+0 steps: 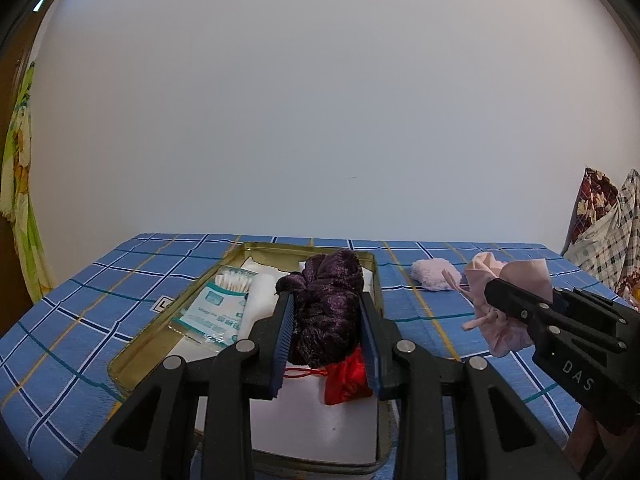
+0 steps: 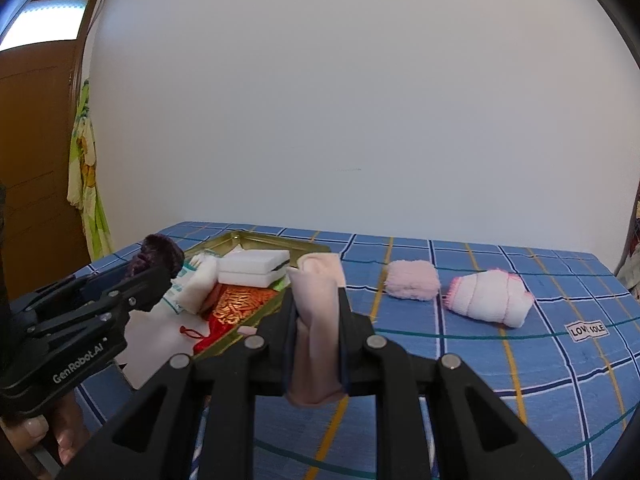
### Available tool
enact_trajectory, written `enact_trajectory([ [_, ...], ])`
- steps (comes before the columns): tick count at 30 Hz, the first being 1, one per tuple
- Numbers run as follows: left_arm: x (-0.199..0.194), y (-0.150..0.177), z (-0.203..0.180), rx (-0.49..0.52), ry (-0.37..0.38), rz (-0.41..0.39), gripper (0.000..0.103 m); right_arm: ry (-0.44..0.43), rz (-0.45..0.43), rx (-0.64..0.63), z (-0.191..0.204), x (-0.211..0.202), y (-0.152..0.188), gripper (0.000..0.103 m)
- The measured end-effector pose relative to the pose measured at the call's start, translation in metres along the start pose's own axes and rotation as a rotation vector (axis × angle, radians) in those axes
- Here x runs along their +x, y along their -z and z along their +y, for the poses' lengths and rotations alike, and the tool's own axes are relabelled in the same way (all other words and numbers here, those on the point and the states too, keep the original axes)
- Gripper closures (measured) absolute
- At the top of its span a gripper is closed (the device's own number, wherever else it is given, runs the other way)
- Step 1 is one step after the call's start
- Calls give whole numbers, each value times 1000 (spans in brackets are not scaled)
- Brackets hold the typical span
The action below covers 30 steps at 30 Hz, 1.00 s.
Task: Organize soft objects
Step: 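Lower the pink cloth and scrunchie into the gold tin and open both tools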
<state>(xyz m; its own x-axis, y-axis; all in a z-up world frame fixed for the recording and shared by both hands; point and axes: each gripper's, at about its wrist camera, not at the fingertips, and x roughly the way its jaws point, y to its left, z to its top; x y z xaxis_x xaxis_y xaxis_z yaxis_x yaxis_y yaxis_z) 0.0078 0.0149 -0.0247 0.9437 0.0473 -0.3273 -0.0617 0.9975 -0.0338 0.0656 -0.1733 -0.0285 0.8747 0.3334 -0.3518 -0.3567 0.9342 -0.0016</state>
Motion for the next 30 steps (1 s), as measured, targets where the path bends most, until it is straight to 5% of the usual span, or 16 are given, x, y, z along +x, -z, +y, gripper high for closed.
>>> enact_trajectory([
  [20, 3, -17, 52, 39, -91, 41, 69, -149, 70, -3, 40, 40, -12, 86],
  [30, 30, -30, 75, 7, -29, 200, 69, -222, 110, -28, 81, 55, -26, 85],
])
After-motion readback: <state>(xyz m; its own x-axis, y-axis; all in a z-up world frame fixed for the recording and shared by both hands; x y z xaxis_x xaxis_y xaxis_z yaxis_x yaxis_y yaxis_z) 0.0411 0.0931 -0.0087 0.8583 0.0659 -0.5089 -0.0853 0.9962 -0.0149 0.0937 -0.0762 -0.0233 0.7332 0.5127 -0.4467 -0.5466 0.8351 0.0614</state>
